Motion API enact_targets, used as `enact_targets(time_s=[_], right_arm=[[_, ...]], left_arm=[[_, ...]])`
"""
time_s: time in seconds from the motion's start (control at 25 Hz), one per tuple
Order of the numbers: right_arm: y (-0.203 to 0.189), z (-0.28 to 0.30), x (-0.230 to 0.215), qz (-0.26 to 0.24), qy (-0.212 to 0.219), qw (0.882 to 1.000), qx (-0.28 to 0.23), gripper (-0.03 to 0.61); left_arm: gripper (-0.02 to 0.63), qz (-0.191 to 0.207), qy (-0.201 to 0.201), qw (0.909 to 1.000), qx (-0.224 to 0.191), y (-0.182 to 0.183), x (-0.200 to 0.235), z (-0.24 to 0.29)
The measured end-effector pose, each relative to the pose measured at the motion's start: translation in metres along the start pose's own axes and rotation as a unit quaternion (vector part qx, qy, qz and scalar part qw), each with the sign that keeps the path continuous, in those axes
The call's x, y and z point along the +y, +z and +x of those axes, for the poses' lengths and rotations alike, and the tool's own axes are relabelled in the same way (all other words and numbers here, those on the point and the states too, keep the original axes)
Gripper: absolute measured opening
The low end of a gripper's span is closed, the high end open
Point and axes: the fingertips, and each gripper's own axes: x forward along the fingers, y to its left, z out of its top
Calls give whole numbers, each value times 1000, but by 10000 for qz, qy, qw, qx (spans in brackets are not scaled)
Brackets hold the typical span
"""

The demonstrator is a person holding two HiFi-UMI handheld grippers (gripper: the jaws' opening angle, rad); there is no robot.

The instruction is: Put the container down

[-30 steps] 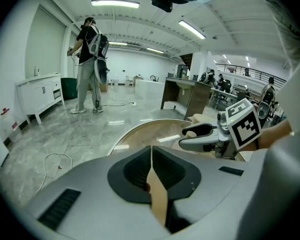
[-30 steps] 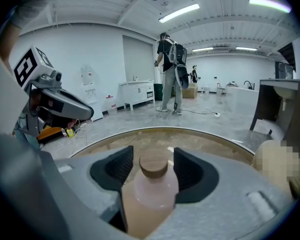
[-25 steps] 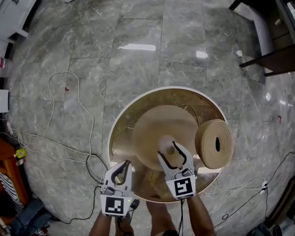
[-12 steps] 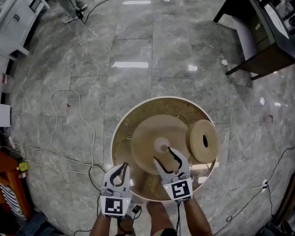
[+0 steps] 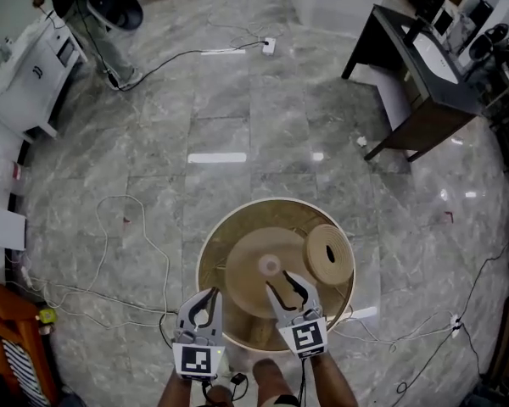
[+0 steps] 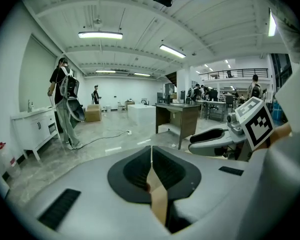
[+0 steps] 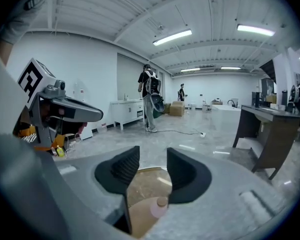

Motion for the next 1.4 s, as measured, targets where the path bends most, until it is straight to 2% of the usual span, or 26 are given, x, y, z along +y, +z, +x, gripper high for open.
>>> enact_targets(time_s=[0.28, 0.44, 0.52, 0.6, 0.8, 1.08, 1.4], right_arm=[[59, -61, 4, 59, -466, 9986, -260, 129], [94, -98, 10, 162, -802, 9959, -375, 76], [110, -117, 14, 167, -960, 9940, -491, 60], [122, -134, 20, 179, -1104, 9921, -577, 33], [146, -180, 44, 188, -1362, 9883, -658, 2], [173, -232, 98, 127, -1554, 9849, -748, 1], [200, -293, 150, -30, -1797, 9791, -952, 1]], left_arm=[[26, 228, -160, 9993, -256, 57, -25, -51], [26, 183, -230, 9987, -409, 90, -35, -83], [26, 293, -287, 9979, -500, 102, -39, -99], [26, 597, -350, 9958, -593, 107, -39, -116], [26, 841, -460, 9924, -771, 124, -43, -158], [26, 787, -584, 9909, -923, 146, -44, -220], [26, 958, -693, 9872, -1066, 147, -47, -293]])
